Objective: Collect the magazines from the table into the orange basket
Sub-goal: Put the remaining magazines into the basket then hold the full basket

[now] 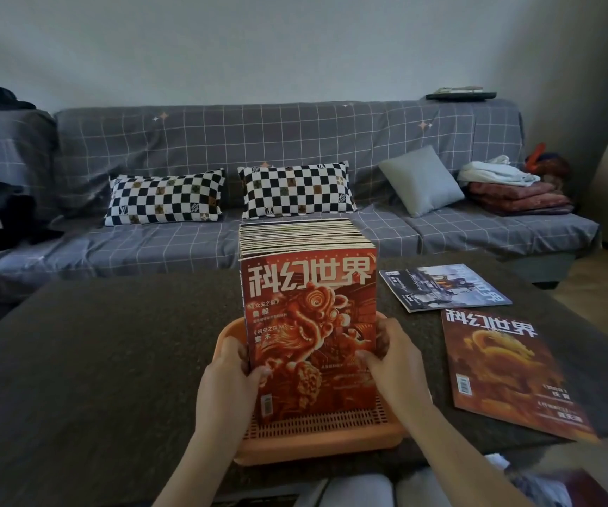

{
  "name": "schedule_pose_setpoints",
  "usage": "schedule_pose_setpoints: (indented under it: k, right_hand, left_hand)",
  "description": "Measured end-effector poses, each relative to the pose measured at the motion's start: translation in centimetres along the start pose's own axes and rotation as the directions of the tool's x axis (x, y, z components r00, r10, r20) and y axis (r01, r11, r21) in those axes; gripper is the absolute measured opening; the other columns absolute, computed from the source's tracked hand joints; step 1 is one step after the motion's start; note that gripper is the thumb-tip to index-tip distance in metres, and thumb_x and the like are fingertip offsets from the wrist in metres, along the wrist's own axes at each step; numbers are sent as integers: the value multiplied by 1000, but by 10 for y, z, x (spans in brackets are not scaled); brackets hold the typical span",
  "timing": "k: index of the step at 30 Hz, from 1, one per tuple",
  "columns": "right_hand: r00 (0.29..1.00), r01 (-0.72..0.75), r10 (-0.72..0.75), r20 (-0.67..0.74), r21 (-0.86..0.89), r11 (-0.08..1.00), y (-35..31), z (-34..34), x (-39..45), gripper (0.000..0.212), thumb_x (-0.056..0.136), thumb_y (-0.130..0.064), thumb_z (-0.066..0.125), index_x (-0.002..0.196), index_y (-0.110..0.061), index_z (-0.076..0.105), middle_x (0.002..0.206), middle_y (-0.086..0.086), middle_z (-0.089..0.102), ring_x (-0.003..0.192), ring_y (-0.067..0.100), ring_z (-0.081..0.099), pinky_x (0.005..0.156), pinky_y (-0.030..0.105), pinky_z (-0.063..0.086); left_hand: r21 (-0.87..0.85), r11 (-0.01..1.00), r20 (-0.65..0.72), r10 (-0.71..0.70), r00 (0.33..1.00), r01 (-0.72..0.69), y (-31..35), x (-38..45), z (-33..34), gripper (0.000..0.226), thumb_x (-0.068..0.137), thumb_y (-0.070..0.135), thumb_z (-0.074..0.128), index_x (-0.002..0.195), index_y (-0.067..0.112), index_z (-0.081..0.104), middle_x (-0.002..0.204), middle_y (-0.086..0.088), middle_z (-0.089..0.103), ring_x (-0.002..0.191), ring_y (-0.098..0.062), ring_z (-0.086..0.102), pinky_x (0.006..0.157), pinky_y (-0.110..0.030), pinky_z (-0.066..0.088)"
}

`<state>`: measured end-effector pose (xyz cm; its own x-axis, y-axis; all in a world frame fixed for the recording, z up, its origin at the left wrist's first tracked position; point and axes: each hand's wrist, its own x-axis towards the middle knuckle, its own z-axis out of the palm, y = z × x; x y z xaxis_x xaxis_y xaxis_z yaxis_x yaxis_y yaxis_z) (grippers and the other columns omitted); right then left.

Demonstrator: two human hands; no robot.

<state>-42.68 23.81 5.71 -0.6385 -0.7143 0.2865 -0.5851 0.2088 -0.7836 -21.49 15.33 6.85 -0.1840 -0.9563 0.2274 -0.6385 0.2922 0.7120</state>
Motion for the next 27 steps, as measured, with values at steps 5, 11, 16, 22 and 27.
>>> schedule_pose_setpoints:
  k: [5, 11, 16, 22, 27]
  right_hand:
    - [998, -63, 63, -3, 17, 998, -3, -1, 0, 53, 77, -20, 74, 122, -25, 46, 117, -4, 59, 101, 8, 58, 88, 28, 48]
    - [981, -13, 13, 194, -2, 1000, -9, 0, 2, 60, 88, -22, 61, 140, -30, 33, 130, -10, 54, 114, 9, 56, 97, 31, 45]
    - [958, -91, 52, 282, 128, 988, -8, -2, 3, 57, 90, -19, 57, 141, -32, 32, 132, -9, 54, 123, 12, 51, 104, 44, 42]
    - [958, -42, 30, 284, 35, 999, -8, -4, 2, 62, 89, -26, 59, 142, -31, 28, 131, -8, 54, 116, 11, 56, 100, 38, 46]
    - [960, -42, 34, 278, 25, 999, -12, -5, 2, 61, 89, -30, 59, 142, -30, 29, 130, -10, 54, 114, 10, 57, 97, 32, 46]
  left_hand:
    - [137, 990, 4, 28, 1000, -28, 0, -1, 1, 22, 84, 36, 68, 90, 29, 48, 77, 15, 56, 63, 4, 51, 52, -12, 36]
    - [63, 997, 97, 26, 995, -33, 5, 1, 5, 56, 95, 37, 50, 146, 22, 32, 100, 14, 61, 74, 4, 55, 59, -6, 41]
    - [-42, 998, 169, -34, 985, 41, 7, -3, 6, 49, 97, 37, 48, 143, 25, 39, 78, 16, 64, 58, 9, 58, 41, -5, 38]
    - [-49, 998, 166, -29, 986, 38, 14, -6, 3, 48, 95, 39, 50, 141, 27, 39, 75, 17, 59, 53, 9, 55, 39, -1, 36]
    - [-87, 990, 198, -91, 976, 110, 17, -9, 4, 62, 96, 41, 49, 149, 19, 27, 78, 15, 60, 59, 3, 59, 37, -3, 36]
